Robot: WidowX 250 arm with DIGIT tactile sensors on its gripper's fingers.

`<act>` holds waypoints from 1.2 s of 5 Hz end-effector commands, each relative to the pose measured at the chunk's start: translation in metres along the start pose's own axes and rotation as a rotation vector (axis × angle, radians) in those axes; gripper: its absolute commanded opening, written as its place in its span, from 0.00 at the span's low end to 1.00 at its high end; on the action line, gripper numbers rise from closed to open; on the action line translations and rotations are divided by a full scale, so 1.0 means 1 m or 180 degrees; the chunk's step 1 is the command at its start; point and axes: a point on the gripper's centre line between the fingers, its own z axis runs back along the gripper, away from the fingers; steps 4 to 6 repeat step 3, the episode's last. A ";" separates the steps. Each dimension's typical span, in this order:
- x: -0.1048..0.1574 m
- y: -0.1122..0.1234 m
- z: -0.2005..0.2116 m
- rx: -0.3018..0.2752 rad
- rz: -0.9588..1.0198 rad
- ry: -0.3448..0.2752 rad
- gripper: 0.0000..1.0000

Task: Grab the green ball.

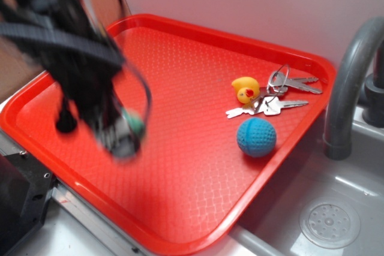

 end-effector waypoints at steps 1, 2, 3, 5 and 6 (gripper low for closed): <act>0.010 0.085 0.114 0.0194 0.0590 -0.0066 0.00; 0.003 0.118 0.129 0.0084 0.1012 -0.0052 0.00; -0.002 0.117 0.119 0.0090 0.1030 0.0105 0.00; -0.002 0.117 0.119 0.0090 0.1030 0.0105 0.00; -0.002 0.117 0.119 0.0090 0.1030 0.0105 0.00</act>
